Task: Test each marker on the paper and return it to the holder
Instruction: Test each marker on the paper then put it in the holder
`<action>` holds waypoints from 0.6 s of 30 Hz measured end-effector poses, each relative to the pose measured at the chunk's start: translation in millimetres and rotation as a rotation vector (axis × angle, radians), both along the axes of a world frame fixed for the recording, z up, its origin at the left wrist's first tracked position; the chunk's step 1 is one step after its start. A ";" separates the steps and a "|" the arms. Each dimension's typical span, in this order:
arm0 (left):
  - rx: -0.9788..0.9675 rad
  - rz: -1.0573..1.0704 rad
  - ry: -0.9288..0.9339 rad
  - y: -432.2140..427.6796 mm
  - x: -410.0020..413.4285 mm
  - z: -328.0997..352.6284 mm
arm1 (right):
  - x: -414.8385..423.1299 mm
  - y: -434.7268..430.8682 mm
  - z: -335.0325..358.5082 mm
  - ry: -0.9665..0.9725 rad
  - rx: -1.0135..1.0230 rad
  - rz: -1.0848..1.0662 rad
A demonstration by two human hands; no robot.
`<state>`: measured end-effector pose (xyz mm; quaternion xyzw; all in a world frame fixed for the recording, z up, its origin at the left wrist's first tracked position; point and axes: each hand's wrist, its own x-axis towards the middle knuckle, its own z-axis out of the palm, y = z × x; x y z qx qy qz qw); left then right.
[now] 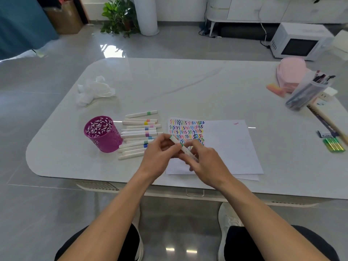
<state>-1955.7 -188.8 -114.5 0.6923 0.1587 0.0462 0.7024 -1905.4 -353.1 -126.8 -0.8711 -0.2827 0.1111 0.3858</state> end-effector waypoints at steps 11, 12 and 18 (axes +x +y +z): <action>0.533 -0.401 0.128 5.0 -6.0 -12.9 | -0.3 -16.6 -7.2 -0.269 -0.322 0.133; 0.560 -0.418 0.130 5.0 -6.7 -14.0 | 0.1 -17.8 -8.1 -0.290 -0.333 0.135; 0.422 -0.473 0.161 -1.1 -9.7 -19.6 | -4.4 -28.1 -14.4 -0.270 -0.371 0.157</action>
